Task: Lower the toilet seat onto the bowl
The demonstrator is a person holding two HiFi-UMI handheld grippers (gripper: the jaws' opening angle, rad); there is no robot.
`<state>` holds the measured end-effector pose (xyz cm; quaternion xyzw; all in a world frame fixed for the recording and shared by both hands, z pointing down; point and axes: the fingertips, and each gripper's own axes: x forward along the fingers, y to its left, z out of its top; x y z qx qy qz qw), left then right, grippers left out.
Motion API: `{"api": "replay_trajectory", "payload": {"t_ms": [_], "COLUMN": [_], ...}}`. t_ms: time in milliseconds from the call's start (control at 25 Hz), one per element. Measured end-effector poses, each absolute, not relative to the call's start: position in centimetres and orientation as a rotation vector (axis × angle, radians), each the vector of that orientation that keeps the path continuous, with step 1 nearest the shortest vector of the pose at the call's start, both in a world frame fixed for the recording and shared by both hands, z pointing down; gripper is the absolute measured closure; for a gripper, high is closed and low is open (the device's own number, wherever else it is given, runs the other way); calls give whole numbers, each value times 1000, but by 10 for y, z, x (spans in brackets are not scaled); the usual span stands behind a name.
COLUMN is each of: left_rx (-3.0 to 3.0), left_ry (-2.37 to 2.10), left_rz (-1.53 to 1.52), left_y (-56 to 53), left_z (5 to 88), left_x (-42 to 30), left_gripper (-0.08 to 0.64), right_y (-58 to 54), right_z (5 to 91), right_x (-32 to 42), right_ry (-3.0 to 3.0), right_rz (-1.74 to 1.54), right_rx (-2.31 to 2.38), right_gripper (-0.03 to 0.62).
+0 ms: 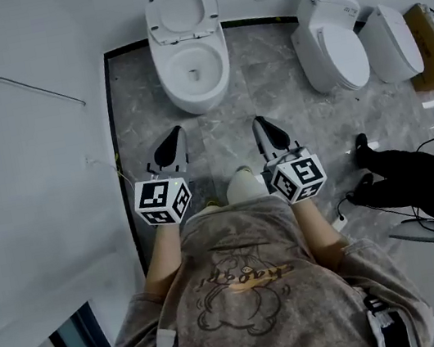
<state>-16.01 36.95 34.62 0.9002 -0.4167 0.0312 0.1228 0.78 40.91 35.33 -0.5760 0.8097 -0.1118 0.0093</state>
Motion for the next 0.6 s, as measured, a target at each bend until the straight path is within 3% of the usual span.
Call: {"api": "replay_trajectory", "payload": {"t_ms": [600], "left_rx": [2619], "left_ry": [-1223], "left_rz": [95], "left_y": [243], "left_z": [368], "left_x": [-146], "left_gripper": [551], "right_y": [277], "right_z": [382], "right_x": [17], "right_ry": [2585], "right_rz": [-346], "right_rx": [-1773], "right_gripper": [568]}}
